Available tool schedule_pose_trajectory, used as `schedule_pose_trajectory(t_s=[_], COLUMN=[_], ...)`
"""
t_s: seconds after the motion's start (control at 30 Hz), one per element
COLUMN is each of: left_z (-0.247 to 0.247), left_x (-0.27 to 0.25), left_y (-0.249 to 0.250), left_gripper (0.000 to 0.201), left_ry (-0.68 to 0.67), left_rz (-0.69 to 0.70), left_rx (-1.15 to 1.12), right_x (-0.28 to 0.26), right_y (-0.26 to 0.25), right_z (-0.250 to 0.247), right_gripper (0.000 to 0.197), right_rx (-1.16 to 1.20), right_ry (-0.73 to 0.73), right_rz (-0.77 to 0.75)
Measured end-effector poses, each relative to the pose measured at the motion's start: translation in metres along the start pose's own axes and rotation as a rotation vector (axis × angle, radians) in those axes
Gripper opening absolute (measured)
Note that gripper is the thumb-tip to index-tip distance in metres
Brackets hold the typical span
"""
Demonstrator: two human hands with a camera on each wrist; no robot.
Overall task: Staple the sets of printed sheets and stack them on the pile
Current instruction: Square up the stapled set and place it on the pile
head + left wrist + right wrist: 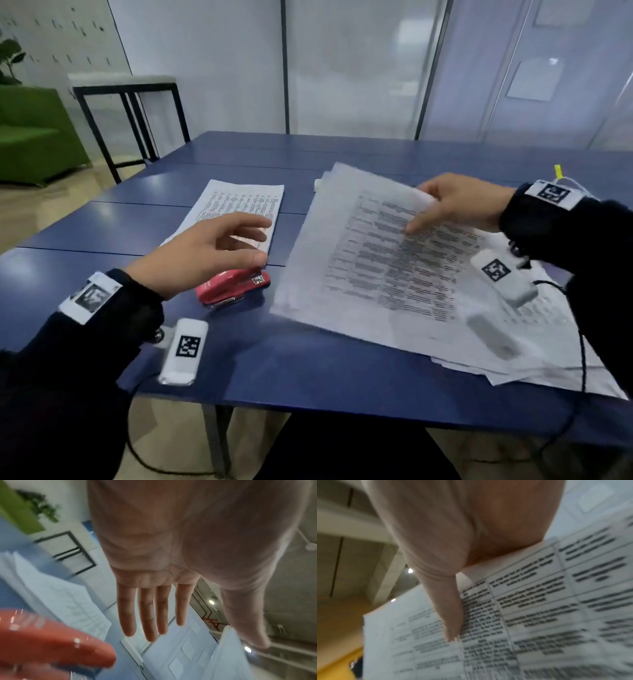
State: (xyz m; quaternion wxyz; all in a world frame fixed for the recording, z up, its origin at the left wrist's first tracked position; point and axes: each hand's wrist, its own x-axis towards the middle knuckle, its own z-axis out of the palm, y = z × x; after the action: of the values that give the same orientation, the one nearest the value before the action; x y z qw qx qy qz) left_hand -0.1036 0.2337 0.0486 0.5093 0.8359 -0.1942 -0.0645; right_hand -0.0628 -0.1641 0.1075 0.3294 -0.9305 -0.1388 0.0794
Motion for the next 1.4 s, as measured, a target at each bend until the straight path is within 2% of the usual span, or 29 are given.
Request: schedule_pose_trajectory(t_s=[0.1, 0.17, 0.2, 0.3, 0.4, 0.47, 0.57, 0.6, 0.67, 0.73, 0.77, 0.8, 0.9, 0.97, 1.07, 1.13, 1.2, 1.3, 1.33, 1.4], left_z=[0.023, 0.044, 0.054, 0.071, 0.067, 0.060, 0.065, 0.070, 0.081, 0.090, 0.090, 0.091, 0.083, 0.072, 0.063, 0.065, 0.069, 0.072, 0.070, 0.066], left_x=[0.012, 0.027, 0.035, 0.060, 0.078, 0.084, 0.081, 0.076, 0.069, 0.062, 0.061, 0.060, 0.063, 0.067, 0.072, 0.068, 0.064, 0.065, 0.067, 0.073], left_y=[0.005, 0.017, 0.025, 0.061, 0.096, 0.117, 0.135, 0.133, 0.110, 0.082, 0.071, 0.067, 0.082, 0.106, 0.134, 0.129, 0.106, 0.082, 0.085, 0.100], left_gripper=[0.089, 0.081, 0.069, 0.022, 0.013, 0.013, 0.014, 0.019, 0.021, 0.054, 0.065, 0.068, 0.052, 0.046, 0.035, 0.034, 0.043, 0.039, 0.043, 0.070], left_ry=[0.006, 0.038, 0.088, 0.382, 0.546, 0.627, 0.688, 0.684, 0.625, 0.534, 0.513, 0.497, 0.525, 0.588, 0.595, 0.569, 0.526, 0.431, 0.430, 0.488], left_rz=[0.075, 0.171, 0.222, 0.295, 0.359, 0.399, 0.439, 0.415, 0.385, 0.347, 0.326, 0.311, 0.330, 0.407, 0.474, 0.440, 0.372, 0.344, 0.333, 0.316], left_rx=[-0.190, -0.300, -0.347, -0.438, -0.488, -0.523, -0.438, -0.372, -0.299, -0.299, -0.279, -0.253, -0.238, -0.210, -0.244, -0.263, -0.260, -0.294, -0.303, -0.341], right_x=[-0.020, -0.025, -0.026, -0.030, -0.037, -0.036, -0.033, -0.032, -0.033, -0.034, -0.035, -0.034, -0.027, -0.023, -0.018, -0.018, -0.021, -0.028, -0.027, -0.026], right_y=[0.001, 0.003, 0.003, -0.001, -0.014, -0.022, -0.029, -0.029, -0.023, -0.013, -0.010, -0.009, -0.027, -0.046, -0.061, -0.055, -0.041, -0.035, -0.040, -0.057], right_z=[-0.021, -0.019, -0.015, -0.001, 0.002, -0.002, 0.003, 0.010, 0.035, 0.061, 0.069, 0.071, 0.056, 0.038, 0.020, 0.022, 0.035, 0.046, 0.042, 0.029], right_gripper=[0.047, 0.057, 0.055, 0.040, 0.037, 0.035, 0.076, 0.072, 0.041, 0.027, 0.025, 0.025, 0.020, 0.017, 0.028, 0.029, 0.031, 0.030, 0.031, 0.039], right_rx=[0.513, 0.709, 0.770, 0.864, 0.879, 0.919, 0.937, 0.936, 0.914, 0.863, 0.841, 0.824, 0.787, 0.801, 0.882, 0.907, 0.889, 0.833, 0.809, 0.788], right_ry=[0.144, 0.258, 0.312, 0.445, 0.595, 0.687, 0.782, 0.783, 0.739, 0.695, 0.682, 0.674, 0.729, 0.776, 0.789, 0.753, 0.696, 0.670, 0.679, 0.730], right_rz=[-0.073, -0.099, -0.112, -0.133, -0.170, -0.192, -0.195, -0.195, -0.180, -0.136, -0.133, -0.137, -0.184, -0.252, -0.311, -0.298, -0.255, -0.247, -0.261, -0.301])
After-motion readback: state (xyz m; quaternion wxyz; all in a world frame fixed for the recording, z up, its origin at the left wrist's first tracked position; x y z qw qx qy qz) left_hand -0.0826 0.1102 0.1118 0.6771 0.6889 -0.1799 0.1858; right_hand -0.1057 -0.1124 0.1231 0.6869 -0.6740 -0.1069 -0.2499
